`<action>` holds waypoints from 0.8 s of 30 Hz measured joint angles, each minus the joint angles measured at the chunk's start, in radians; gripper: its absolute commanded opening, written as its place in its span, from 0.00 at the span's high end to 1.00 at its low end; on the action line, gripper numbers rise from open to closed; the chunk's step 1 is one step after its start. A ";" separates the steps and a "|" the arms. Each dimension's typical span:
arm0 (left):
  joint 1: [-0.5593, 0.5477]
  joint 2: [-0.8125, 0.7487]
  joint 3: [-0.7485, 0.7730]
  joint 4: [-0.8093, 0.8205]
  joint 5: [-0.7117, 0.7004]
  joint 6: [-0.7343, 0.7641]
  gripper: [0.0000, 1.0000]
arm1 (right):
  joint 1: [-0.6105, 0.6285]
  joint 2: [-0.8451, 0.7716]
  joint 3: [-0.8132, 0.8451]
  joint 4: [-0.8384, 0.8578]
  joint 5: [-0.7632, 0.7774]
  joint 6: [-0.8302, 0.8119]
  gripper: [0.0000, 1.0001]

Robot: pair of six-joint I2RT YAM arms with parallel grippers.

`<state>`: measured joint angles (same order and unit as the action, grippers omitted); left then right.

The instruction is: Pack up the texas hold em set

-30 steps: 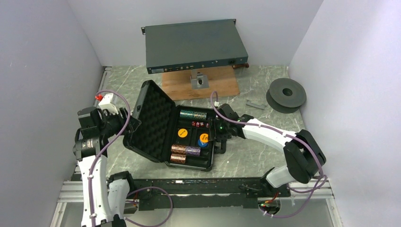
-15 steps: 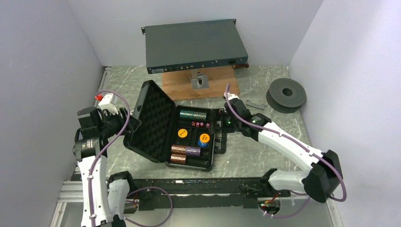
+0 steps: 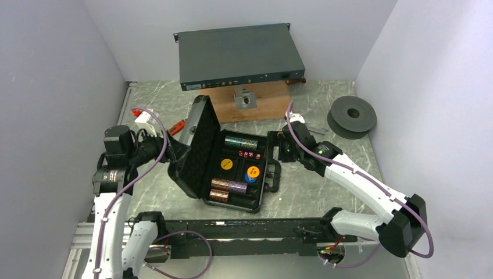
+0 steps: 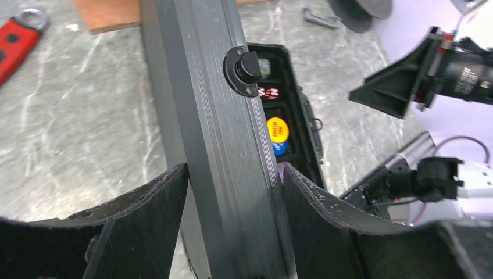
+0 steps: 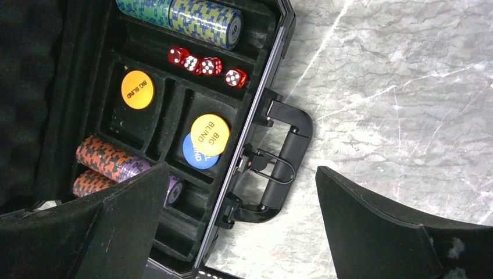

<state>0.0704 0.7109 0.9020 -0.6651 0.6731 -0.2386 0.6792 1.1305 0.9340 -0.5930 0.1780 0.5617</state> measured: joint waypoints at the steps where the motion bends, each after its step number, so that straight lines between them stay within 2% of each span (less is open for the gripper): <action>1: -0.016 0.000 0.004 0.005 0.009 -0.010 0.34 | 0.000 -0.001 0.000 -0.001 0.001 0.000 0.00; 7: -0.089 0.000 0.026 0.034 0.033 -0.044 0.33 | -0.001 -0.013 0.000 -0.006 0.009 0.000 0.01; 12: -0.106 0.000 0.020 0.054 0.037 -0.055 0.34 | -0.004 -0.022 -0.012 -0.006 0.022 0.000 0.06; 15: -0.111 0.000 0.003 0.078 0.037 -0.063 0.35 | -0.004 -0.024 -0.037 -0.006 0.021 0.000 0.13; 24: -0.155 0.000 -0.051 0.152 0.032 -0.101 0.36 | -0.004 -0.045 -0.084 0.000 -0.014 0.002 0.42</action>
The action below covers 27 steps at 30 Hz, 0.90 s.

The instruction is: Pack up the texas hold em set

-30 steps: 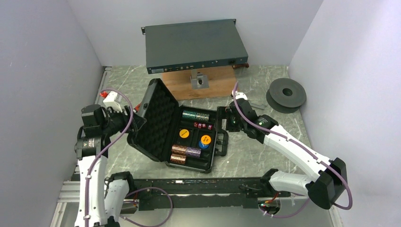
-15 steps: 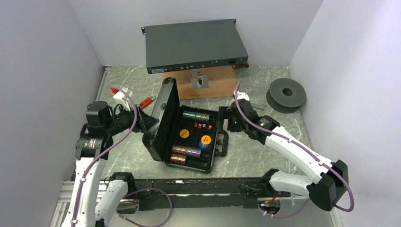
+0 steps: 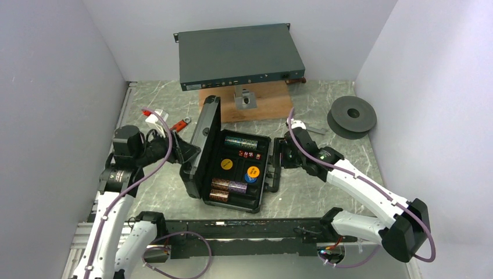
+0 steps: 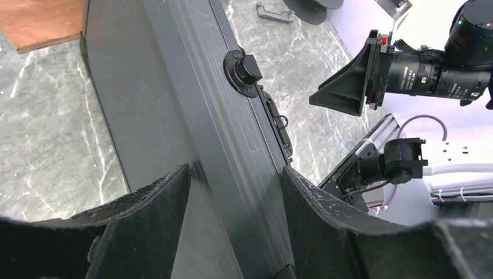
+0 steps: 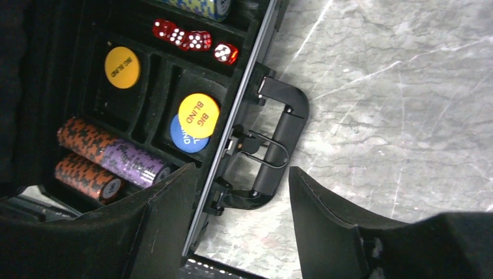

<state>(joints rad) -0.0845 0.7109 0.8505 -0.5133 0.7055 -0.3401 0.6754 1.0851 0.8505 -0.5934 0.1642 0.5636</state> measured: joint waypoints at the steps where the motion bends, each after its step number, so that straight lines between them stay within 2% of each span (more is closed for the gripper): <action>1: -0.009 0.000 -0.001 0.004 -0.003 -0.003 0.37 | 0.000 -0.004 -0.001 0.003 -0.011 0.000 0.45; 6: -0.053 0.007 -0.005 0.026 -0.026 -0.022 0.39 | 0.000 -0.014 -0.002 0.025 -0.056 -0.005 0.47; 12: -0.116 0.020 -0.019 0.069 -0.060 -0.044 0.48 | 0.000 -0.014 -0.002 0.051 -0.114 -0.012 0.47; 16: -0.152 0.022 -0.034 0.108 -0.083 -0.064 0.50 | 0.000 -0.014 -0.002 0.056 -0.137 -0.017 0.46; 27: -0.212 0.031 -0.043 0.143 -0.129 -0.073 0.53 | 0.000 -0.025 -0.002 0.042 -0.098 -0.022 0.44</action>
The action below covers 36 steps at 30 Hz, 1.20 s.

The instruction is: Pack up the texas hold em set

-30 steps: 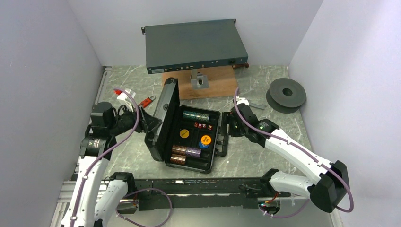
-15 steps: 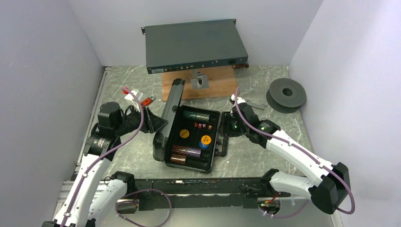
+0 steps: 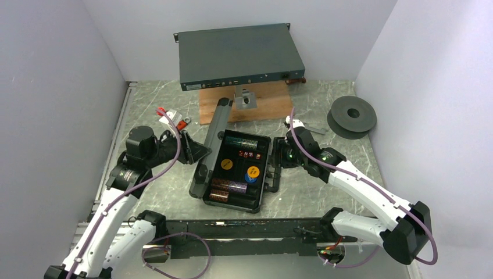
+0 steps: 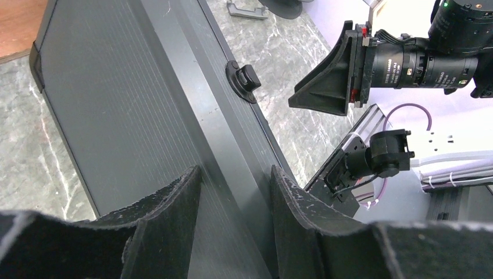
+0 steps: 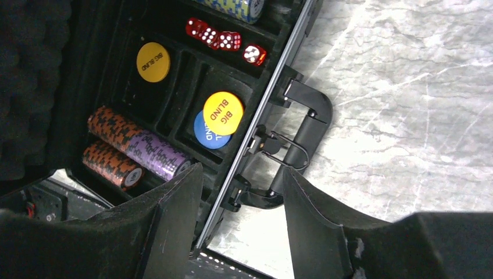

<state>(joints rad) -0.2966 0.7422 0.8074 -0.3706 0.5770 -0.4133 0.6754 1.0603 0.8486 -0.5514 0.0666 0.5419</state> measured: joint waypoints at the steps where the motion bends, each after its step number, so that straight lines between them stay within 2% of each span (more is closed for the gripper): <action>1: -0.006 0.003 0.000 0.002 -0.001 0.000 0.53 | 0.000 -0.003 0.000 -0.005 0.011 0.000 0.44; 8: -0.071 0.078 0.026 0.027 0.000 0.005 0.44 | -0.001 -0.034 0.000 -0.040 0.065 0.001 0.43; 16: -0.187 0.219 0.087 0.024 -0.013 0.033 0.27 | -0.001 -0.049 -0.002 -0.058 0.101 0.005 0.41; 27: -0.209 0.227 0.120 -0.028 -0.068 0.056 0.22 | -0.001 0.006 -0.003 -0.085 0.140 0.043 0.38; 36: -0.209 0.230 0.173 -0.100 -0.061 0.071 0.17 | -0.001 0.027 -0.007 -0.085 0.142 0.056 0.27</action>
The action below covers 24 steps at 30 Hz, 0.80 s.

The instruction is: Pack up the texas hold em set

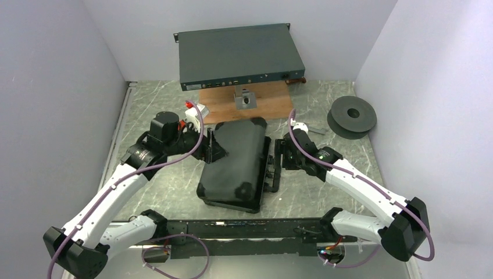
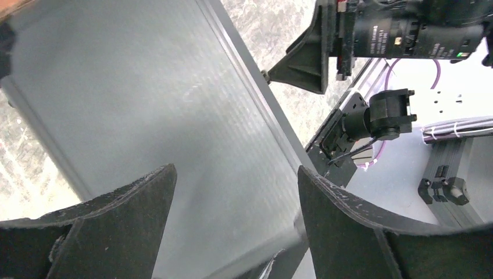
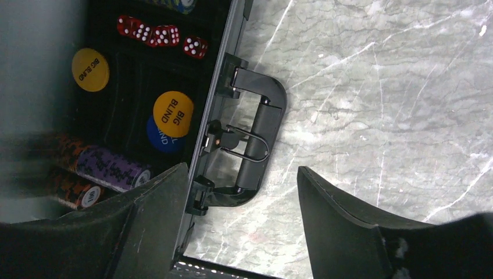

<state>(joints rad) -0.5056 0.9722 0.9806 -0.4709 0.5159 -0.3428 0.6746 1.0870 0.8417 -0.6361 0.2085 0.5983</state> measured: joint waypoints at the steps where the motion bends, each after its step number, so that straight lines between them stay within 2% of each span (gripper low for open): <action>1: -0.002 0.000 0.010 -0.009 0.000 0.000 0.16 | 0.000 0.002 0.000 0.000 0.000 0.001 0.27; 5: -0.010 -0.001 0.054 -0.039 -0.034 -0.001 0.24 | 0.000 0.007 0.000 -0.002 0.012 0.006 0.26; 9: -0.012 0.005 0.105 -0.097 -0.151 0.010 0.23 | 0.000 0.007 0.000 -0.011 0.040 0.016 0.26; 12: -0.012 0.006 0.110 -0.094 -0.201 0.035 0.27 | -0.002 0.004 -0.005 -0.014 0.064 0.032 0.27; 18: -0.016 0.080 0.133 -0.095 -0.179 0.133 0.46 | -0.018 -0.024 -0.074 -0.011 0.074 0.065 0.35; 24: -0.065 0.220 0.179 -0.102 -0.136 0.216 0.51 | -0.068 -0.030 -0.169 0.012 0.027 0.095 0.39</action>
<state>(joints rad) -0.5705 1.1927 1.1599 -0.5728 0.3798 -0.1265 0.6067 1.0569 0.6731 -0.6239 0.2352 0.6930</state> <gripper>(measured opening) 0.507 0.621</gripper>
